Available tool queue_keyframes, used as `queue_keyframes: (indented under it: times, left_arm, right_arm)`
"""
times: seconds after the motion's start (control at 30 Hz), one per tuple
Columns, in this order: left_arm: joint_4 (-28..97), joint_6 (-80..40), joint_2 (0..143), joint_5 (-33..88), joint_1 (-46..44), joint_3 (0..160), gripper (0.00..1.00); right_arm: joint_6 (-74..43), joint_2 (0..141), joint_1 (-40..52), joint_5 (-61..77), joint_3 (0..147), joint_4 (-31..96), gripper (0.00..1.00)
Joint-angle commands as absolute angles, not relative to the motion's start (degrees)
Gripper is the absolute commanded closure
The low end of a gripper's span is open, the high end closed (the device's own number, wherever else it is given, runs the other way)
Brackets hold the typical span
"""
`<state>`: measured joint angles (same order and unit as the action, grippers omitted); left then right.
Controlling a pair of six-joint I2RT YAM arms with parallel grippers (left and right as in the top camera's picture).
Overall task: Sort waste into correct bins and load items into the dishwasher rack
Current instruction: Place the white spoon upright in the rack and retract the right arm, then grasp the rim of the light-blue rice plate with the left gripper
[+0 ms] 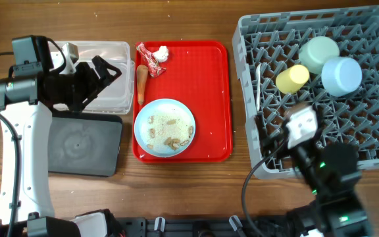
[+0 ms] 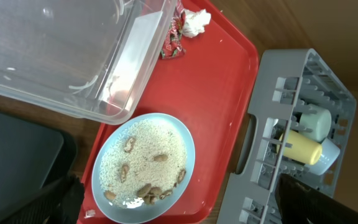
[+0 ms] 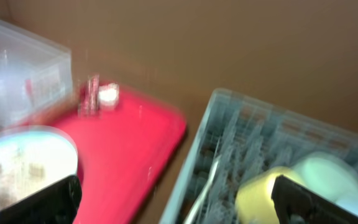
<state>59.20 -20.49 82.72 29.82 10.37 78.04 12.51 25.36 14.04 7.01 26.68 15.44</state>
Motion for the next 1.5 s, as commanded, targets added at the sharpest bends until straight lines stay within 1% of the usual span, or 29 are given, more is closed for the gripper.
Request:
queue_keyframes:
  times: [0.0,0.1,0.17,0.27,0.77,0.87,0.9,0.93,1.0,1.1,1.17,1.2,1.23,1.27,1.3,1.37,1.4,1.47]
  left_arm:
    - [58.98,-20.40,82.52,29.91,10.61,78.02,0.00]
    - [58.98,-20.40,82.52,29.91,10.61,78.02,0.00]
    - [58.98,-20.40,82.52,29.91,10.61,78.02,0.00]
    - [58.98,-20.40,82.52,29.91,10.61,78.02,0.00]
    - [58.98,-20.45,82.52,29.91,10.61,78.02,0.00]
    - [60.18,-25.61,82.52,36.21,10.61,78.02,0.00]
    - [57.69,-28.38,82.52,37.95,10.61,78.02,0.00]
    - [53.87,-28.97,83.05,39.24,8.93,78.00,0.00]
    - [49.23,-27.35,84.71,36.34,1.69,78.00,0.00]
    - [44.56,-27.42,89.27,23.20,-13.30,78.00,0.00]
    - [40.38,-27.35,91.70,20.45,-20.10,78.00,0.00]
    - [37.69,-27.55,93.45,16.62,-23.77,78.00,0.07]
    - [37.23,-29.71,94.83,11.03,-26.28,78.00,0.00]
    - [38.00,-33.36,96.90,2.94,-29.28,78.00,0.00]
    - [38.83,-35.11,98.50,-1.72,-31.16,78.00,0.01]
    - [40.07,-37.56,102.43,-8.45,-34.72,78.00,0.17]
    - [40.10,-38.02,105.47,-11.05,-36.58,78.00,0.32]
    - [38.94,-38.04,109.95,-11.42,-38.02,78.02,0.51]
  right_arm:
    - [13.21,14.41,13.78,6.46,14.22,10.83,0.00]
    - [9.87,4.16,12.88,6.44,6.79,9.74,0.00]
    - [8.82,-0.08,12.27,6.42,4.34,9.28,0.00]
    - [8.86,0.14,12.32,6.44,3.25,6.33,0.00]
    - [8.88,0.27,12.36,6.44,3.18,6.28,0.00]
    - [8.88,0.27,12.36,6.44,3.18,6.28,0.00]
    - [8.91,0.27,12.36,6.44,3.18,6.28,0.00]
    - [8.88,0.27,12.36,6.44,3.18,6.28,0.00]
    - [8.91,0.27,12.36,6.42,3.18,6.28,0.00]
    - [8.91,0.27,12.36,6.44,3.18,6.28,0.00]
    - [8.91,0.27,12.36,6.44,3.18,6.28,0.00]
    - [8.91,0.27,12.36,6.44,3.18,6.28,0.00]
    - [8.91,0.27,12.36,6.44,3.18,6.28,0.00]
    - [8.91,0.27,12.36,6.44,3.18,6.28,0.00]
    - [8.91,0.27,12.36,6.44,3.18,6.28,0.00]
    - [8.91,0.27,12.36,6.44,3.18,6.28,0.00]
    - [8.91,0.27,12.36,6.44,3.18,6.28,0.00]
    - [8.91,0.27,12.36,6.44,3.18,6.28,0.00]
